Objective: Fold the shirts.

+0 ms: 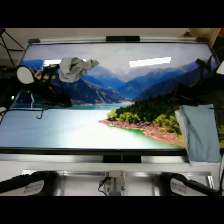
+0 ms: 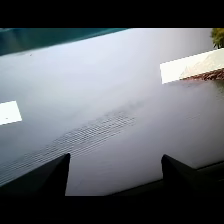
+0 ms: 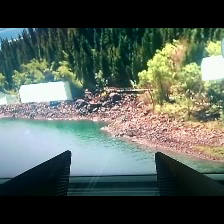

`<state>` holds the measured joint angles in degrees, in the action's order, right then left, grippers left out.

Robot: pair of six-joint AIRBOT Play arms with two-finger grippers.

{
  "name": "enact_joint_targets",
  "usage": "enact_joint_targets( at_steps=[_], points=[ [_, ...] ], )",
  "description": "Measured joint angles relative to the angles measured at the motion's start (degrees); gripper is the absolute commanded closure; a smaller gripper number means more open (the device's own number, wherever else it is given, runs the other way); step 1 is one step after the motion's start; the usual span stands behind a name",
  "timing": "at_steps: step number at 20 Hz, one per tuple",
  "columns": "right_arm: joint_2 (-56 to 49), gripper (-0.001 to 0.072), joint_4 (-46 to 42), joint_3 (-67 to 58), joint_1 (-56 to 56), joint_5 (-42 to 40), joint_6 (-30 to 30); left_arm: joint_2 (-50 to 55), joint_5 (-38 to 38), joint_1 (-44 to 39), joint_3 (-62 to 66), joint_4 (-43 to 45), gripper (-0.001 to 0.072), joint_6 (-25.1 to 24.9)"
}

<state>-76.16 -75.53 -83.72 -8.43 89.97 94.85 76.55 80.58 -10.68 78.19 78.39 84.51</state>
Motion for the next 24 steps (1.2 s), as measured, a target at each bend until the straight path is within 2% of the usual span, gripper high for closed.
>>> enact_joint_targets(
  at_steps=[8,12,13,14,15,19,24],
  points=[
    [0.0,0.008,0.0,0.0,0.0,0.0,0.0,0.4,-0.7,0.0,0.0,-3.0,0.0026,0.3],
    [0.0,0.0079,0.0,0.0,0.0,-2.7,0.0,1.9,-1.6,0.0,0.0,-5.2,0.0036,0.7],
    [-0.1,0.008,0.0,0.0,0.0,-3.6,0.0,2.4,-3.0,0.0,0.0,-5.4,0.0043,1.4],
    [-0.1,0.008,0.0,0.0,0.0,-4.9,0.0,3.3,-4.9,0.0,0.3,-5.6,0.0103,1.9],
    [-0.3,0.008,0.2,0.0,0.0,-5.9,0.0,4.4,-7.6,0.4,1.0,-5.9,0.0104,2.3],
    [-1.1,0.008,1.6,0.0,0.0,-7.6,-0.2,15.0,-17.0,5.3,12.4,-6.0,0.009,7.8],
    [-1.8,0.008,3.3,0.0,0.1,-7.8,-0.8,33.6,-19.2,11.8,31.8,-7.0,0.0084,16.2]
  ],
)
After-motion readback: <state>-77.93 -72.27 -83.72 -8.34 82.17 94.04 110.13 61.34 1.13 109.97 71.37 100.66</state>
